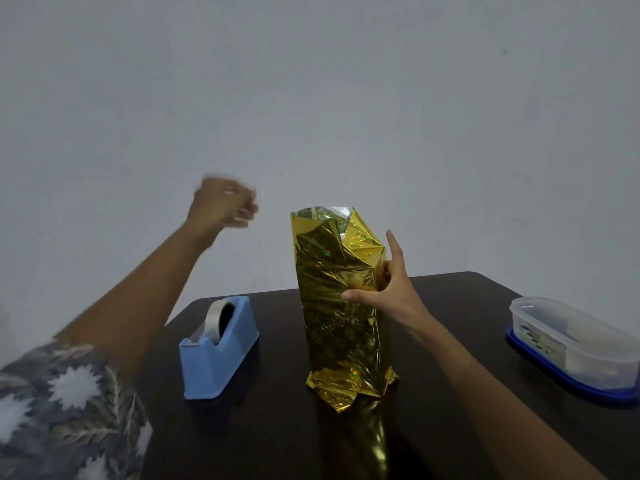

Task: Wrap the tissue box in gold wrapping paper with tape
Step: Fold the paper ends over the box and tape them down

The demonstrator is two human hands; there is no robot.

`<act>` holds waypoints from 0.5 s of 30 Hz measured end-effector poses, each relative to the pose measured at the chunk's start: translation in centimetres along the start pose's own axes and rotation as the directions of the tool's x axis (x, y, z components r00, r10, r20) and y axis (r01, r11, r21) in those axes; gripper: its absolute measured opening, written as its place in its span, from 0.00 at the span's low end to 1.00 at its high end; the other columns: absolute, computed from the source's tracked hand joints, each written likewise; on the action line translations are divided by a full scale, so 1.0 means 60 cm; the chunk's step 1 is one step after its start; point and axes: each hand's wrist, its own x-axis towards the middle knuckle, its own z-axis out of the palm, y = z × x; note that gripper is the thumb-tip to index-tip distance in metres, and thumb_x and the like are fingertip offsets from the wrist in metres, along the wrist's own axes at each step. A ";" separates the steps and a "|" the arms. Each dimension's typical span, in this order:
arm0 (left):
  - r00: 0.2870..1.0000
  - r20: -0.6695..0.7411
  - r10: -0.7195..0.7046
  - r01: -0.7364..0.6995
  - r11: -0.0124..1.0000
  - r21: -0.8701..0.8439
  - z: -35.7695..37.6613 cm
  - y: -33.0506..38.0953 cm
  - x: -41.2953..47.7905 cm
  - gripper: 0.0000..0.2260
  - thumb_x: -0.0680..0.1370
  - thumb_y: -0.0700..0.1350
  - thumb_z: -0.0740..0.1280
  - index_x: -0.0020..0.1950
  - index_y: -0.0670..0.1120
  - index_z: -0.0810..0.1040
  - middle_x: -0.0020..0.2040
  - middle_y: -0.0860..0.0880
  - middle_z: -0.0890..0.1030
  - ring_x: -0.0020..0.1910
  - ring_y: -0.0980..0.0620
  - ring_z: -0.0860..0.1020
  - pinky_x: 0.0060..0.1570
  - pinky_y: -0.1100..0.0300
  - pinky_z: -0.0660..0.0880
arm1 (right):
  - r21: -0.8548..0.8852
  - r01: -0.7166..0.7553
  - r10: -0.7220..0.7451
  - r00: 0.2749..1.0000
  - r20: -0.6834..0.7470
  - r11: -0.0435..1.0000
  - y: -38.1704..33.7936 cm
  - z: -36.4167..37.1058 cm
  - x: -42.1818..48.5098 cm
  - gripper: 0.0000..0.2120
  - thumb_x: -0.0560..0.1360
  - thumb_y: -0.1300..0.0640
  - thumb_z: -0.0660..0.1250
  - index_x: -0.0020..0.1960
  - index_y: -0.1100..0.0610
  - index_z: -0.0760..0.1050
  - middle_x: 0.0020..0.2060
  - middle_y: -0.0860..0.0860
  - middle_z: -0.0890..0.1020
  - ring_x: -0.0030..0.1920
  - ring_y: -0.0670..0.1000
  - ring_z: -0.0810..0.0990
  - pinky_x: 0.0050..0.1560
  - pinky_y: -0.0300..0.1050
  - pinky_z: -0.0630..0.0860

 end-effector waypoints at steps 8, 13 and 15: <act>0.937 0.347 -0.047 0.161 0.938 -0.307 0.055 -0.121 -0.070 0.06 0.76 0.39 0.67 0.50 0.41 0.83 0.51 0.42 0.83 0.53 0.46 0.81 0.51 0.51 0.80 | 0.018 -0.012 0.011 0.998 0.056 1.000 -0.006 0.001 -0.001 0.63 0.51 0.45 0.80 0.74 0.39 0.43 0.70 0.51 0.63 0.71 0.50 0.62 0.67 0.45 0.61; 0.907 0.419 0.041 0.040 0.982 -0.183 0.066 -0.102 -0.057 0.07 0.76 0.39 0.66 0.50 0.42 0.84 0.50 0.45 0.84 0.50 0.48 0.82 0.50 0.53 0.80 | -0.010 -0.005 0.005 0.998 0.059 1.000 -0.011 0.001 -0.004 0.62 0.49 0.41 0.79 0.72 0.35 0.43 0.73 0.50 0.59 0.73 0.50 0.57 0.68 0.45 0.59; 0.892 0.447 0.064 0.017 0.984 -0.175 0.067 -0.091 -0.054 0.06 0.73 0.44 0.69 0.46 0.47 0.85 0.47 0.47 0.85 0.48 0.51 0.82 0.49 0.56 0.80 | -0.022 0.005 -0.004 0.997 0.072 1.000 -0.012 0.004 -0.006 0.63 0.42 0.32 0.78 0.68 0.30 0.44 0.74 0.48 0.58 0.73 0.49 0.57 0.69 0.46 0.59</act>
